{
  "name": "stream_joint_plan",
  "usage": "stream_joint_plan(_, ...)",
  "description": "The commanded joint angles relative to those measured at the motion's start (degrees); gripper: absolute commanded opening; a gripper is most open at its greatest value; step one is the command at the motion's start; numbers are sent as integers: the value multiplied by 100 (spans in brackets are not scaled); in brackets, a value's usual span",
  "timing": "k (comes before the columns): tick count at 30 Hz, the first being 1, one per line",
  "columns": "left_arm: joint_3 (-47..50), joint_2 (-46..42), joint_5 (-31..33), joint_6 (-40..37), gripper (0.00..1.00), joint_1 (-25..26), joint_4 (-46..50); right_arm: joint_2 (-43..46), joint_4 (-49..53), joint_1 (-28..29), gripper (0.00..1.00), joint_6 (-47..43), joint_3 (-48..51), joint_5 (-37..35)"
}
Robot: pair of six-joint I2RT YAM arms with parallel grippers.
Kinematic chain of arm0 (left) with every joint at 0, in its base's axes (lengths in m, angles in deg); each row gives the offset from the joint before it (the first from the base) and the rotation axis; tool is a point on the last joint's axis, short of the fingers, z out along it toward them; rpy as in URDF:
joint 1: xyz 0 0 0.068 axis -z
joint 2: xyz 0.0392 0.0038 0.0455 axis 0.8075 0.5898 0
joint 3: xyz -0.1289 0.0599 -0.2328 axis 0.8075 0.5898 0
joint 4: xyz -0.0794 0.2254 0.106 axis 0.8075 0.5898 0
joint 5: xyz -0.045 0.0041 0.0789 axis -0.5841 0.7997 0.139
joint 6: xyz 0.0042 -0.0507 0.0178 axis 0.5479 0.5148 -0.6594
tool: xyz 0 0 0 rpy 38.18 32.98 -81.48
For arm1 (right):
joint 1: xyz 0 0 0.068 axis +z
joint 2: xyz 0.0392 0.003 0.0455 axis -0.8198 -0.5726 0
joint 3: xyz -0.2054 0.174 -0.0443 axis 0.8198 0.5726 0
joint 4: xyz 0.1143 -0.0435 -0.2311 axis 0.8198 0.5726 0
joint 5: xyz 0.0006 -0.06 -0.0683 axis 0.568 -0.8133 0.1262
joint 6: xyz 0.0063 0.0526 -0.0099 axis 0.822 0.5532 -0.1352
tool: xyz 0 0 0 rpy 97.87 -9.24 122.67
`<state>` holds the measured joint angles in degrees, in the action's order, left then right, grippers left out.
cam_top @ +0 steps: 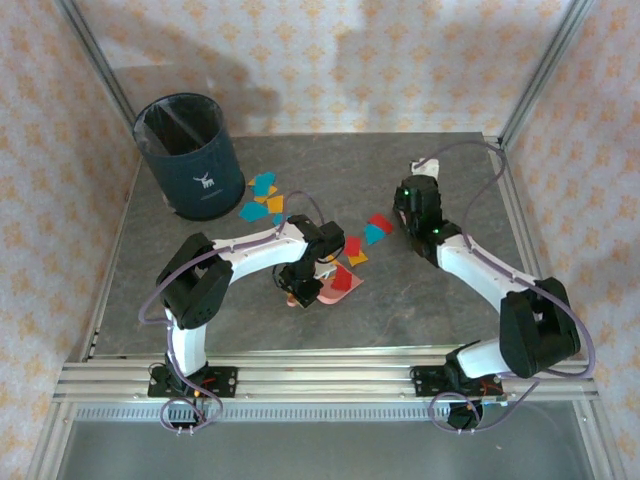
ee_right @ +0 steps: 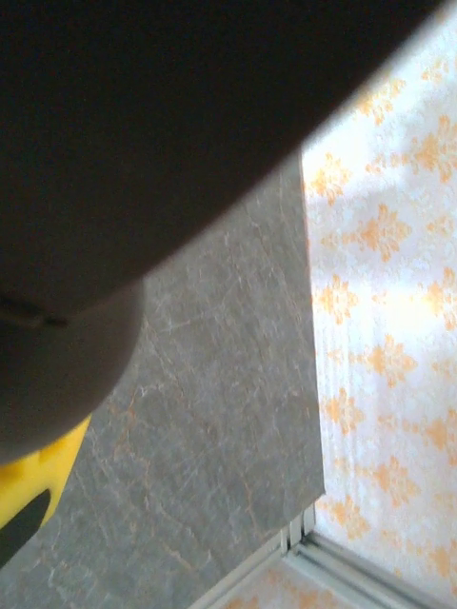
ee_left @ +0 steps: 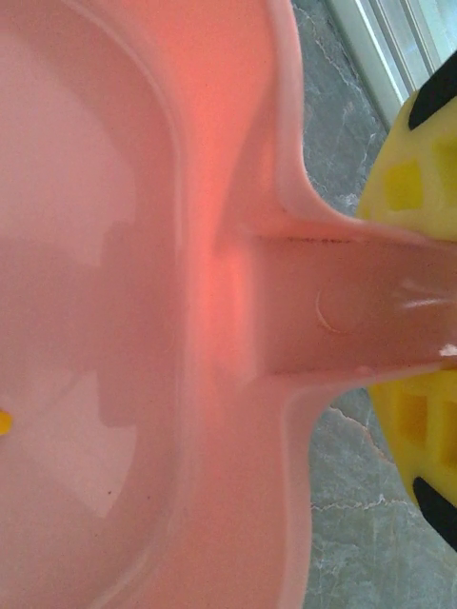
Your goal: Sweep away the paper scraps from the table
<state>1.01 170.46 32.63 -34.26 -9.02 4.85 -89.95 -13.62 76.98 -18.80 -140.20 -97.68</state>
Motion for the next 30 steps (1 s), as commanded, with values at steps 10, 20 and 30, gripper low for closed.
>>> stream_joint_plan(10,-408,380,7,10,0,-80,-24,-171,470,181,0,-444,-338,1170)
stream_joint_plan(20,-491,528,-15,62,0,-133,-95,-67,908,590,0,-334,-215,1299)
stream_joint_plan(30,-517,582,-53,72,0,-147,-180,117,1265,929,0,-55,-128,1618)
